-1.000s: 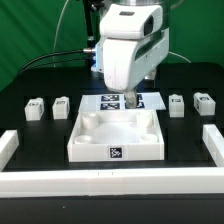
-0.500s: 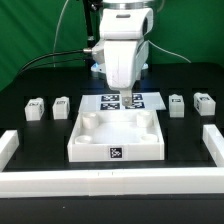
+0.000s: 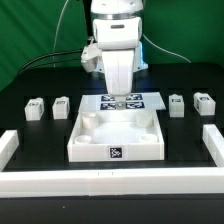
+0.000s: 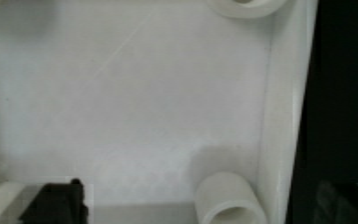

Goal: Assemble one leg

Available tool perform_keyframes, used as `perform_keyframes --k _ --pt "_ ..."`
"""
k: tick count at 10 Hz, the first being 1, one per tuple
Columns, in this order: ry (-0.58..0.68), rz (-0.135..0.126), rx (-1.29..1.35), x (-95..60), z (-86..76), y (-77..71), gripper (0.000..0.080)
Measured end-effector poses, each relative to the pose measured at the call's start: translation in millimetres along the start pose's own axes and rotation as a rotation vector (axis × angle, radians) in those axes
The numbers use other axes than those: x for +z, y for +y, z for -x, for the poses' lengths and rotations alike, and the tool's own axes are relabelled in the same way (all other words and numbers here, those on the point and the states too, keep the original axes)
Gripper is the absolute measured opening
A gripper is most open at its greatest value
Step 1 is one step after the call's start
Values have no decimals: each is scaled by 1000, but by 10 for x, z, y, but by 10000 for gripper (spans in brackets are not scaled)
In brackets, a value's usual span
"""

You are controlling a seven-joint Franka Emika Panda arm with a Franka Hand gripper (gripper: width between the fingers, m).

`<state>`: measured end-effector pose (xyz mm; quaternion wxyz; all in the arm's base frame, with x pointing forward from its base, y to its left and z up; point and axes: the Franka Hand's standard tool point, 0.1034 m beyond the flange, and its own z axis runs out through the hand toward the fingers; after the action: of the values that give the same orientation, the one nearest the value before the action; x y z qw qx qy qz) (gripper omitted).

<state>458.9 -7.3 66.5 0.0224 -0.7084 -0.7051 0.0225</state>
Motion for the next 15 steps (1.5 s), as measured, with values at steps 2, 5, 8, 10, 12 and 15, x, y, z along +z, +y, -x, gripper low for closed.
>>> perform_keyframes --k 2,5,8,10,12,15 --pt "0 -2 -2 18 -1 -22 650" --pt "3 -40 -3 164 -23 -274 650" --pt "11 -79 5 384 -2 -373 650" --pt "18 -101 10 538 1 -391 650" --pt "18 -102 14 546 -1 -394 650" --pt "17 -103 18 546 2 -396 451"
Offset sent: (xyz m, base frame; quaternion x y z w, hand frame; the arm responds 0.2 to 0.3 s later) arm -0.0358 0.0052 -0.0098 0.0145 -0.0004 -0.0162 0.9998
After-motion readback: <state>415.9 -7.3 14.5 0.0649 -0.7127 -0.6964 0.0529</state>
